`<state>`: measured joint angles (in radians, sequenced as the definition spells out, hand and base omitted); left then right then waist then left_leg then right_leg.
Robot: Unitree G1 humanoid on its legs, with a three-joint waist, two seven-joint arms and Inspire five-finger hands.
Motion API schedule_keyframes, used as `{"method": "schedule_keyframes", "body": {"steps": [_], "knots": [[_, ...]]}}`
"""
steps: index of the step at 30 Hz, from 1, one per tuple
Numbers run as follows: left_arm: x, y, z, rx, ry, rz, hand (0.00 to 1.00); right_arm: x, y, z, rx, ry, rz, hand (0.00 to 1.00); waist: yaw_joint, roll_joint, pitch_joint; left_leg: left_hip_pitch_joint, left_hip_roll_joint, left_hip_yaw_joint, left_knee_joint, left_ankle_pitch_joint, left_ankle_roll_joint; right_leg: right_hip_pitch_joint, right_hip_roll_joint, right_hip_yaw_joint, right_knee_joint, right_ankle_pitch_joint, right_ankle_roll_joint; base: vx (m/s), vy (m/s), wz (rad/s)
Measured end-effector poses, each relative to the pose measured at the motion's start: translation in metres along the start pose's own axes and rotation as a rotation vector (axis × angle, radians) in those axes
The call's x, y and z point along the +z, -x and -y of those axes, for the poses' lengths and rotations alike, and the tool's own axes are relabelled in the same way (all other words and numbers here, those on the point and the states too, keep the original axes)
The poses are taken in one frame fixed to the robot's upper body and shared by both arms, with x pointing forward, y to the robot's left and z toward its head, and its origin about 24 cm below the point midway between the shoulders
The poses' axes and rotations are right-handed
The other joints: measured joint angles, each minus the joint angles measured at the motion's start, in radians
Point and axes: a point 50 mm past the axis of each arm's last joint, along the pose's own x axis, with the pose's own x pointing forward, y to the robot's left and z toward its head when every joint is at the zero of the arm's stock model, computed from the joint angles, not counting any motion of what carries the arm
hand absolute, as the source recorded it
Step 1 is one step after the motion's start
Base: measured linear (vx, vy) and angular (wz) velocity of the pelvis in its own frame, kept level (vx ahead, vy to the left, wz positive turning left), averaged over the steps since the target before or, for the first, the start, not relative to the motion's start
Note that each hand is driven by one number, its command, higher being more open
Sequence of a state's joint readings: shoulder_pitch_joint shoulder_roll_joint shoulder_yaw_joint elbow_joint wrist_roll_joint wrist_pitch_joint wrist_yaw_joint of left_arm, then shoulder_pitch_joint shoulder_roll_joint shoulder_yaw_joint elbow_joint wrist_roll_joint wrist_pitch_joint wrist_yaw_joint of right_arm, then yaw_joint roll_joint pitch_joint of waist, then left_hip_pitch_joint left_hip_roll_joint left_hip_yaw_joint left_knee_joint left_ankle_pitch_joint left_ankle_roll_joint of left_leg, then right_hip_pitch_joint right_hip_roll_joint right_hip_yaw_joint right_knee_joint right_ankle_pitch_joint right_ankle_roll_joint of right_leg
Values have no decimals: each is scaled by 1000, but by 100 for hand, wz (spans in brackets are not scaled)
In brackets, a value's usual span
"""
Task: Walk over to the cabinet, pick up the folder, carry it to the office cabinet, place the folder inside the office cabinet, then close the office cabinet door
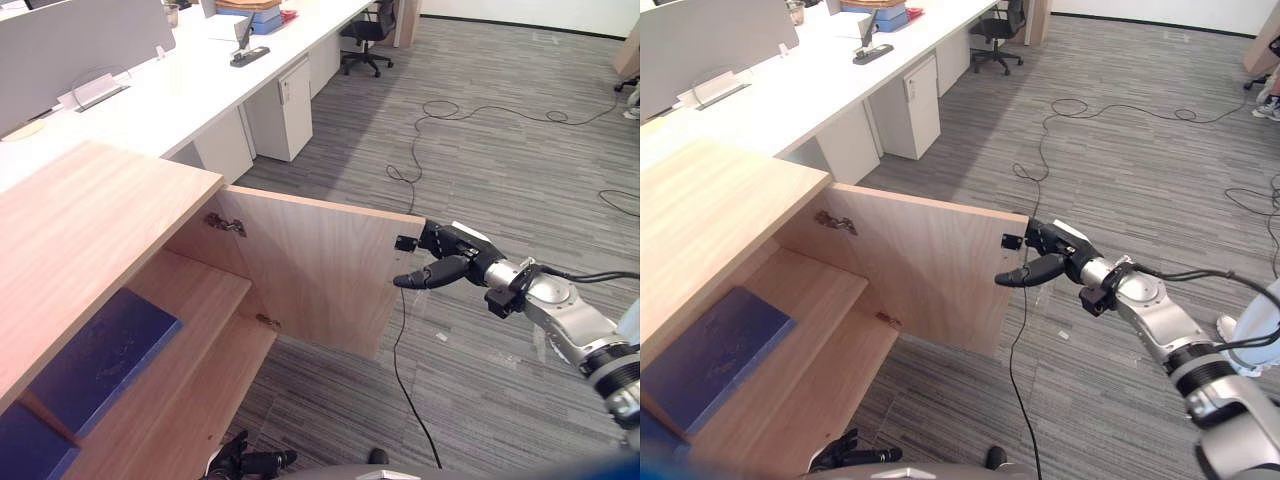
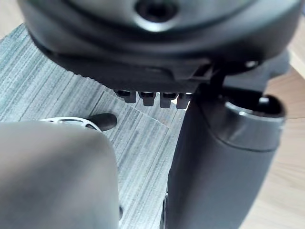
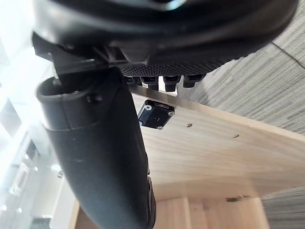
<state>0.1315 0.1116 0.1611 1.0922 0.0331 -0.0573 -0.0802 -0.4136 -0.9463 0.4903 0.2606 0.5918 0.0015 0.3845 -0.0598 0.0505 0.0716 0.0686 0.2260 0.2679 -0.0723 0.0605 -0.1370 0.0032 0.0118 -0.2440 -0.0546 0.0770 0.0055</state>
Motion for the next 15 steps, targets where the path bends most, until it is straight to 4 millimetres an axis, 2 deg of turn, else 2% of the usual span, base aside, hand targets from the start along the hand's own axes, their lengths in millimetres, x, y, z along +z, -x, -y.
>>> {"method": "schedule_keyframes", "body": {"steps": [5,8,10,13,15], "knots": [[-16,3,-5,8,4,-64,100,24,15,-21,268,140,-8,100,-4,-5,-1,2,30,1,15,-9,0,-3,31,26,0,-6,-19,-2,-65,-22],[-17,3,-6,12,2,-64,100,48,15,-48,431,151,109,100,-2,-10,-9,3,51,1,25,-9,0,-3,50,31,1,-15,-30,5,-75,-6],[-16,3,-8,14,0,-61,100,65,14,-69,523,126,222,100,12,-18,-21,2,64,1,26,-9,0,-9,60,31,2,-20,-38,20,-46,-1],[-15,3,-8,16,0,-57,100,81,18,-87,628,125,320,100,39,-32,-35,-1,66,11,26,-8,1,-21,62,41,8,-23,-43,30,-16,-10],[-15,3,-11,22,-4,-57,100,83,17,-101,712,144,332,100,45,-46,-43,1,63,21,26,-8,1,-24,60,49,8,-23,-43,47,20,-10]]}}
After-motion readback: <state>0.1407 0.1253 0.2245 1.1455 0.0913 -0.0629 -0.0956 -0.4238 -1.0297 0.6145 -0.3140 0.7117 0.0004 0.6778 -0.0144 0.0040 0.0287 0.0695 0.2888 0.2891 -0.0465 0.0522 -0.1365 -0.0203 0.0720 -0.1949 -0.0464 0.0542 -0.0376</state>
